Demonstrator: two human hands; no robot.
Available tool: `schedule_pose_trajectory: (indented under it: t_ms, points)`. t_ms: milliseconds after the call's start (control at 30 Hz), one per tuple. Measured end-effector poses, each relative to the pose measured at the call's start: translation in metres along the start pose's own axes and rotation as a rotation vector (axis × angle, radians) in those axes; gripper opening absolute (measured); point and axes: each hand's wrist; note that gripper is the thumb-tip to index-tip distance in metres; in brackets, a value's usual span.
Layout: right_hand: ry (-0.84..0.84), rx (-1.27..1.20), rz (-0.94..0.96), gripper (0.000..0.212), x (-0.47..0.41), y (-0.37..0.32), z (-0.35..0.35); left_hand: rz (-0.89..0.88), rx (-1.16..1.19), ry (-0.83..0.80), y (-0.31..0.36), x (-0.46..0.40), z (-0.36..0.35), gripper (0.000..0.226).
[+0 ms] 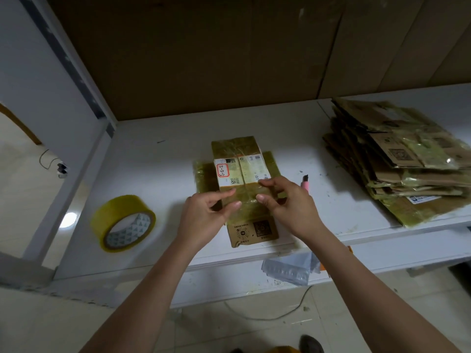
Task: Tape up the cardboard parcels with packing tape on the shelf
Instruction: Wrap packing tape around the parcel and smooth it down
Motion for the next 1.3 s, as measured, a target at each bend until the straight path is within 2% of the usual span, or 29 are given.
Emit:
schedule_pose_trajectory:
  t_ms: [67, 133, 200, 267, 300, 367, 433, 500, 633, 700, 767, 833, 900, 967, 1000, 1067, 1100, 1200, 1300]
  points:
    - [-0.109, -0.009, -0.051, 0.044, -0.006, -0.006, 0.013, 0.051, 0.025, -0.063, 0.013, 0.003, 0.010, 0.036]
    - [-0.161, -0.102, -0.116, 0.060, -0.016, -0.012, 0.027, 0.064, 0.034, -0.020, 0.024, 0.001, 0.020, 0.048]
    - [-0.105, -0.111, -0.161, 0.065, -0.030, -0.015, 0.035, 0.080, 0.043, 0.074, 0.034, -0.004, 0.027, 0.049]
    - [-0.055, -0.077, -0.185, 0.066, -0.044, -0.017, 0.034, 0.164, 0.054, 0.087, 0.042, -0.012, 0.028, 0.036]
    - [-0.067, -0.106, -0.209, 0.066, -0.049, -0.018, 0.031, 0.229, 0.062, 0.055, 0.046, -0.016, 0.027, 0.031]
    - [-0.134, -0.234, -0.263, 0.068, -0.055, -0.023, 0.024, 0.347, 0.100, -0.066, 0.052, -0.020, 0.023, 0.043]
    - [-0.164, -0.326, -0.284, 0.074, -0.058, -0.027, 0.020, 0.384, 0.161, -0.183, 0.058, -0.018, 0.019, 0.047]
    - [-0.140, -0.361, -0.258, 0.079, -0.061, -0.032, 0.021, 0.322, 0.193, -0.186, 0.065, -0.018, 0.021, 0.046]
    - [-0.016, -0.505, -0.138, 0.095, -0.064, -0.046, 0.034, 0.120, 0.290, -0.085, 0.083, -0.019, 0.034, 0.049]
    - [0.066, -0.639, -0.041, 0.092, -0.061, -0.056, 0.041, -0.012, 0.451, -0.034, 0.093, -0.017, 0.044, 0.045]
    - [0.103, -0.696, 0.006, 0.087, -0.055, -0.058, 0.047, -0.090, 0.604, -0.003, 0.096, -0.011, 0.052, 0.054]
    - [0.080, -0.618, 0.026, 0.085, -0.043, -0.053, 0.047, -0.072, 0.631, -0.005, 0.087, -0.006, 0.055, 0.059]
    - [0.018, -0.519, 0.012, 0.090, -0.028, -0.042, 0.037, 0.025, 0.558, -0.050, 0.066, -0.002, 0.049, 0.061]
    - [-0.015, -0.429, 0.017, 0.097, -0.015, -0.030, 0.023, 0.147, 0.438, -0.109, 0.041, 0.002, 0.041, 0.084]
    - [-0.001, -0.365, 0.026, 0.100, -0.009, -0.024, 0.016, 0.163, 0.405, -0.130, 0.030, 0.004, 0.038, 0.079]
    - [0.062, -0.244, 0.056, 0.106, -0.001, -0.013, 0.005, 0.162, 0.384, -0.125, 0.013, 0.007, 0.031, 0.038]
    - [0.079, -0.189, 0.072, 0.105, 0.002, -0.008, 0.002, 0.172, 0.396, -0.115, 0.009, 0.008, 0.028, 0.025]
    - [0.004, -0.037, 0.104, 0.081, 0.004, -0.003, -0.001, 0.183, 0.422, -0.105, 0.002, 0.009, 0.029, 0.020]
    - [0.018, 0.040, 0.027, 0.068, 0.000, -0.003, -0.001, 0.199, 0.422, -0.085, -0.001, 0.006, 0.029, 0.021]
Point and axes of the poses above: each hand's wrist, its own x-axis away from the middle knuckle, its own z-axis out of the back of the hand, y = z × x, and after that the axes turned 14 degrees about z, right-handed
